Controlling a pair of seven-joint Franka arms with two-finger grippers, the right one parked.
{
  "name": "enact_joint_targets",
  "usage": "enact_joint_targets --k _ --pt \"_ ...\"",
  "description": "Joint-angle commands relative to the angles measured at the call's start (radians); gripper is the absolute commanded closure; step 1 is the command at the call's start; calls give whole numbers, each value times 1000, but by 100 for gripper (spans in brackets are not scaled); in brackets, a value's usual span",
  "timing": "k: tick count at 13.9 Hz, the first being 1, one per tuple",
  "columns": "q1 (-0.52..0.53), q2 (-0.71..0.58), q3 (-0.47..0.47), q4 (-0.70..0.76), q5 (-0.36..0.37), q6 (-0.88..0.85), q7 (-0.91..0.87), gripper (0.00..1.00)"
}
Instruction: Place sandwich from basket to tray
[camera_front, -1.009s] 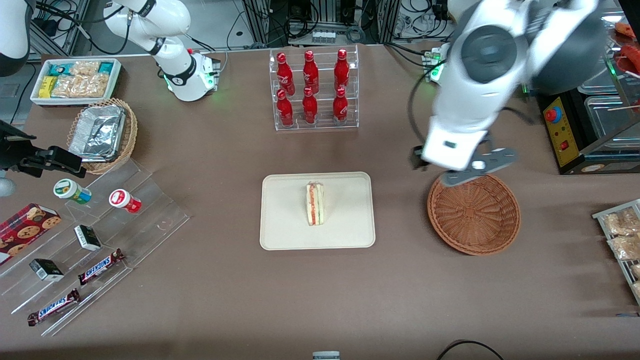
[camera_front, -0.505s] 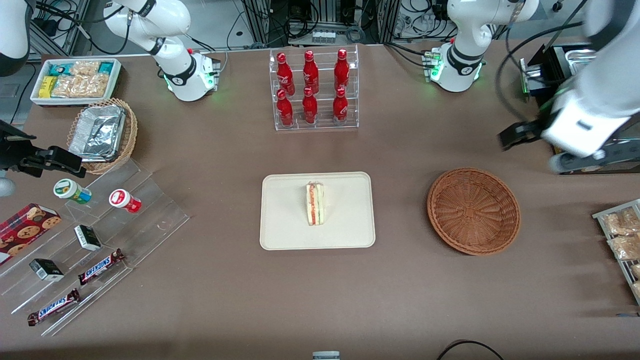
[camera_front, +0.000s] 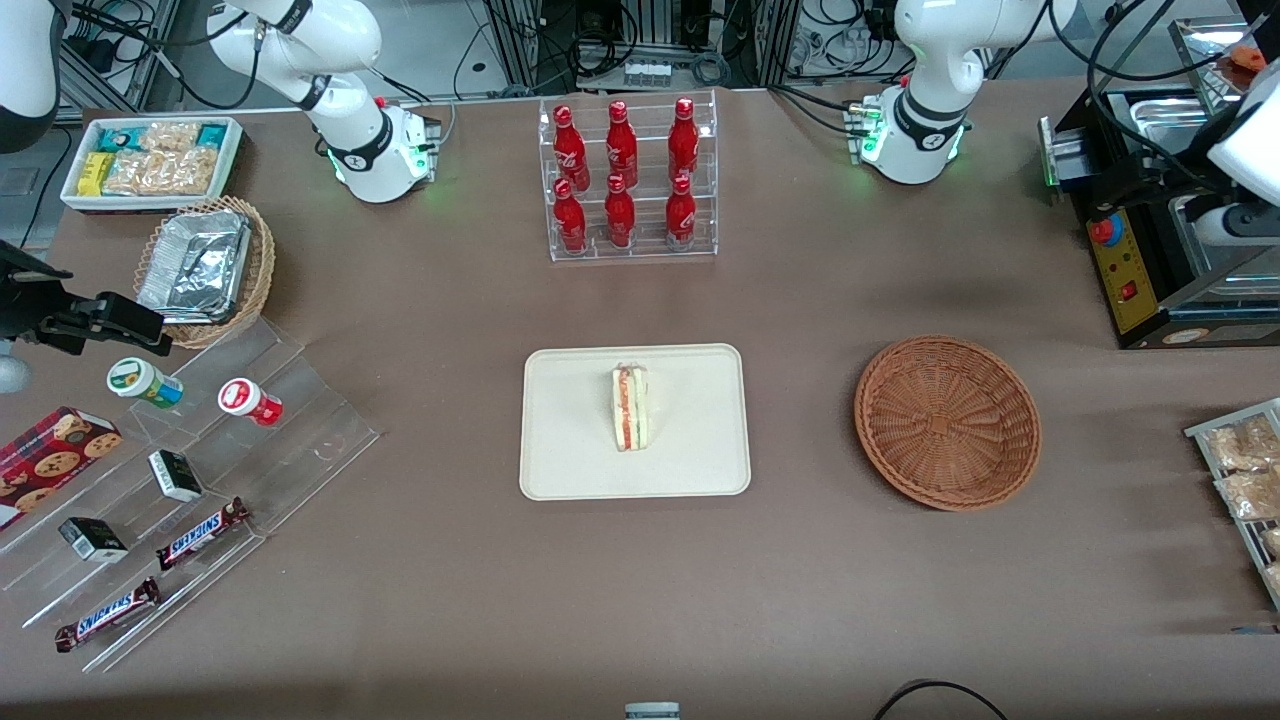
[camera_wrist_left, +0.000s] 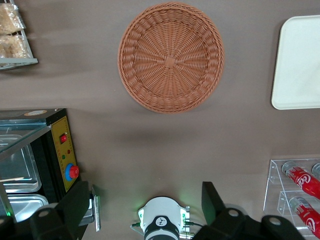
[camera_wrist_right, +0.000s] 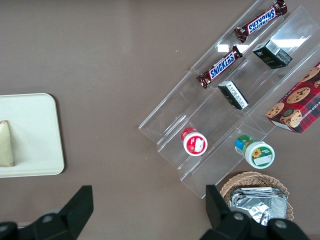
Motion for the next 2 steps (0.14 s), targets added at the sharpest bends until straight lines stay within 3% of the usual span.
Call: enact_joint_targets --k 1,2 --pt "-49 35 6 23 5 10 -16 1" --pt "-51 42 8 34 -1 10 -18 1"
